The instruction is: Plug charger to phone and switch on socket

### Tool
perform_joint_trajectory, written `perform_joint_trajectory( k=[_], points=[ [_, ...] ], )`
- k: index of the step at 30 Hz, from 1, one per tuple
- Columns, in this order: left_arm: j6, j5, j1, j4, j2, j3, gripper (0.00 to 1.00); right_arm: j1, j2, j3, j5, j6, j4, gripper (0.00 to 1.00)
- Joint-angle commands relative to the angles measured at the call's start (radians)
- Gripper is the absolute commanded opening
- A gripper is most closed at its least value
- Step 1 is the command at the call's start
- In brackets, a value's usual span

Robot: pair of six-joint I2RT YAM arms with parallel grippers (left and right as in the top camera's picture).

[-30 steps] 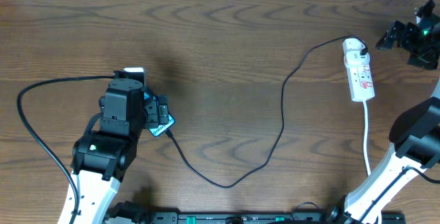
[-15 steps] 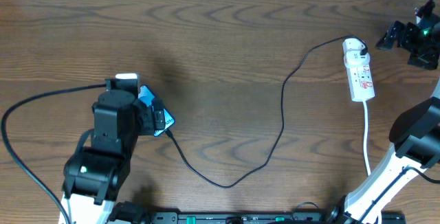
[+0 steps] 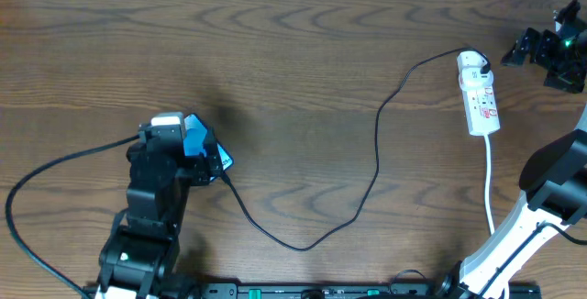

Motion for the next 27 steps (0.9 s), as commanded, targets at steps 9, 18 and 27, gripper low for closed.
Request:
perform_joint_trajectory(
  k=[9, 18, 27],
  points=[
    [0.006, -0.016, -0.001, 0.095, -0.168, -0.132, 0.97, -0.002, 0.001, 0.021, 0.001, 0.01, 0.001, 0.99],
    [0.006, -0.016, -0.001, 0.312, -0.293, -0.316, 0.97, -0.002, 0.001, 0.021, 0.001, 0.01, 0.001, 0.99],
    [0.005, 0.003, 0.019, 0.445, -0.415, -0.465, 0.97, -0.002, 0.001, 0.021, 0.001, 0.01, 0.001, 0.99]
  ],
)
